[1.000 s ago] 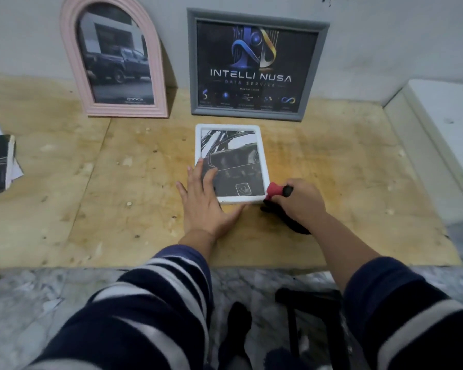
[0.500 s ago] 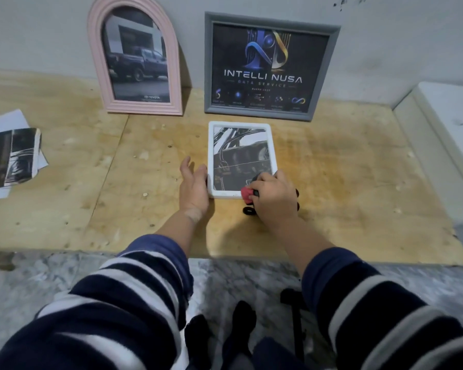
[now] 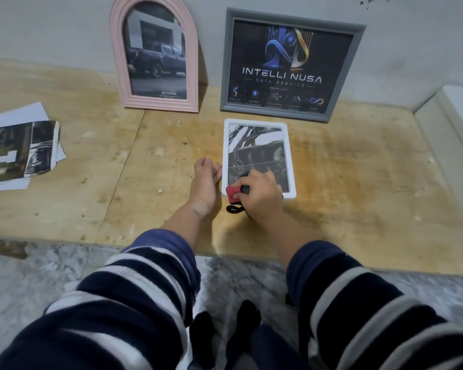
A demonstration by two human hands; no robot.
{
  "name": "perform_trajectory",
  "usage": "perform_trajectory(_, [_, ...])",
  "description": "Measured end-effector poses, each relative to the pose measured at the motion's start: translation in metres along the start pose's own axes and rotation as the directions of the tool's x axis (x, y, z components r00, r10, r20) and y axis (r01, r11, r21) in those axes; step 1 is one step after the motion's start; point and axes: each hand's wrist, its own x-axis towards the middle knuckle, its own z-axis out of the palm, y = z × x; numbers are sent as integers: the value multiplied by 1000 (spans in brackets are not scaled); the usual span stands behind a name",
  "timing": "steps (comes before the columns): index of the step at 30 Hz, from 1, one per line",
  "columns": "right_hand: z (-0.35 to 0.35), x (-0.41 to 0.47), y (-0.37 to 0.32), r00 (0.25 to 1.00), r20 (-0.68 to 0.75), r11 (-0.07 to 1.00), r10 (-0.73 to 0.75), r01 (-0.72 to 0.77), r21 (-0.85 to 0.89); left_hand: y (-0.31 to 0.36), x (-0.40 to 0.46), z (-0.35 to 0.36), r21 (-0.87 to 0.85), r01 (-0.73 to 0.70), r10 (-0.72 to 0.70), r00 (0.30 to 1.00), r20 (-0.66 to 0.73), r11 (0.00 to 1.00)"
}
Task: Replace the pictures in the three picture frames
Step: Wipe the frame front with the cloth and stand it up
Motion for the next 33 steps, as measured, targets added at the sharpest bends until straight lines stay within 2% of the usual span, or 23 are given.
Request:
perform_trajectory(2, [3, 0, -1, 996, -23, 991, 91, -88, 105, 0, 0, 0, -9, 21, -21, 1000, 9, 1000])
perform_trajectory(4, [1, 1, -4, 981, -46, 937, 187, -164, 309, 2, -4, 2, 21, -4, 5, 1000, -10, 1000])
perform_trajectory(5, [-2, 3, -5, 967, -51, 864, 248, -197, 464, 3, -6, 3, 45, -16, 17, 1000, -11, 999])
perform_trajectory(7, [-17, 4, -5, 920, -5, 644, 391, -270, 716, 7, -12, 3, 84, -39, 38, 999, 11, 996])
perform_trajectory(9, [-33, 6, 5, 862, 45, 500, 505, -335, 799, 7, -13, 1, 163, -68, 64, 997, 33, 984])
perform_trajectory(10, [-39, 7, 13, 844, 44, 490, 535, -352, 798, 9, -14, -1, 229, -86, 79, 996, 41, 969])
perform_trajectory(15, [-62, 14, 44, 814, -71, 612, 577, -373, 698, 15, -15, -3, 569, -168, 173, 984, 47, 805])
perform_trajectory(19, [-73, 28, 57, 829, -126, 718, 545, -383, 582, 33, -4, 8, 775, -227, 221, 968, 116, 590])
perform_trajectory(22, [-86, 59, 66, 874, -143, 806, 465, -351, 476, 54, 16, 25, 877, -187, 198, 974, 108, 443])
perform_trajectory(27, [-89, 102, 74, 919, -142, 888, 368, -302, 347, 60, 46, 24, 919, -109, 165, 985, 49, 378])
perform_trajectory(33, [-79, 166, 85, 970, -81, 955, 227, -206, 215, 53, 67, 29, 931, -165, 333, 942, 51, 325])
